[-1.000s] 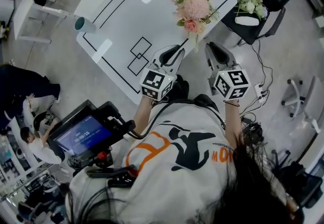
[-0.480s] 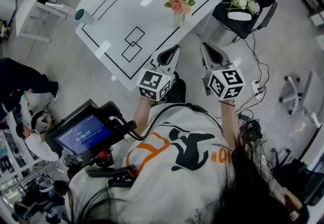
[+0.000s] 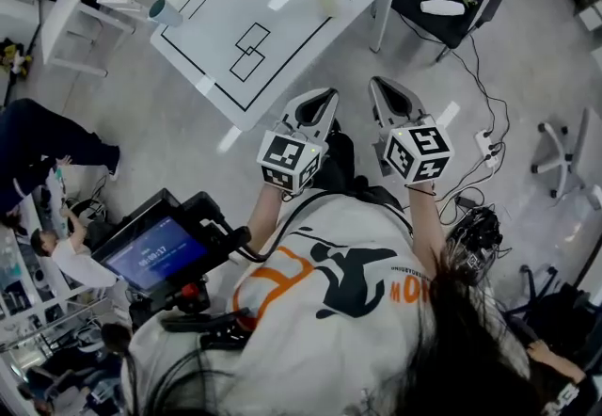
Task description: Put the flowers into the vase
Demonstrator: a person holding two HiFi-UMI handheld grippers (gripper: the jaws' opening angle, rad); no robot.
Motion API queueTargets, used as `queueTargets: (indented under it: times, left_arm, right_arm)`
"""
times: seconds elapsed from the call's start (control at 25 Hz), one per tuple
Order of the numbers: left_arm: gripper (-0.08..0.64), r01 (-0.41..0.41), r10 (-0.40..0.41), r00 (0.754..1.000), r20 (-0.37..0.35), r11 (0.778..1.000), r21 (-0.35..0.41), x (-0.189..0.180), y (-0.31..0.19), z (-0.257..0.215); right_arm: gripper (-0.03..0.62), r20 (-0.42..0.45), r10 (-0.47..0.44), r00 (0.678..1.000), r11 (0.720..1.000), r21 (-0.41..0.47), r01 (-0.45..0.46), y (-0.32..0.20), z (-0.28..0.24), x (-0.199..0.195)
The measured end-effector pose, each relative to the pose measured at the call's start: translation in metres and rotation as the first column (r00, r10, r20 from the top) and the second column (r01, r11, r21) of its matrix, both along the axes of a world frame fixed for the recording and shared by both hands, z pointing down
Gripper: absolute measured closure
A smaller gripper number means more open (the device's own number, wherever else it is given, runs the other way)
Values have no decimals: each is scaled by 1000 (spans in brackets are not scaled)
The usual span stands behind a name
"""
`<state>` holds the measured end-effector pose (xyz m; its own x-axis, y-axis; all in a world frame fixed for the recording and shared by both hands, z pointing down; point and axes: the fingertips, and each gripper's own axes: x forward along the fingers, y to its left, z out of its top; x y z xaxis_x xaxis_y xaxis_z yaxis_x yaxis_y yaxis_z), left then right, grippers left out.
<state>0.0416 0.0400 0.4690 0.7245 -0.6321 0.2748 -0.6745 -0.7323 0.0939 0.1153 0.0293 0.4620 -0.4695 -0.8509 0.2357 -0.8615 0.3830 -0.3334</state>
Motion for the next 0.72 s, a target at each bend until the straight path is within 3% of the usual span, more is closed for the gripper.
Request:
queueTargets:
  times: [0.32,0.72]
  left_arm:
    - [548,47,-47,999,4,999,8,-21,67,-10]
    - [548,55,-55,998,8,998,17,-29,65,-11]
  right_arm:
    - [578,15,-51,999,998,36,50,61,-13,-28]
    - [578,11,-45,999,998,43,45,67,-15,-36]
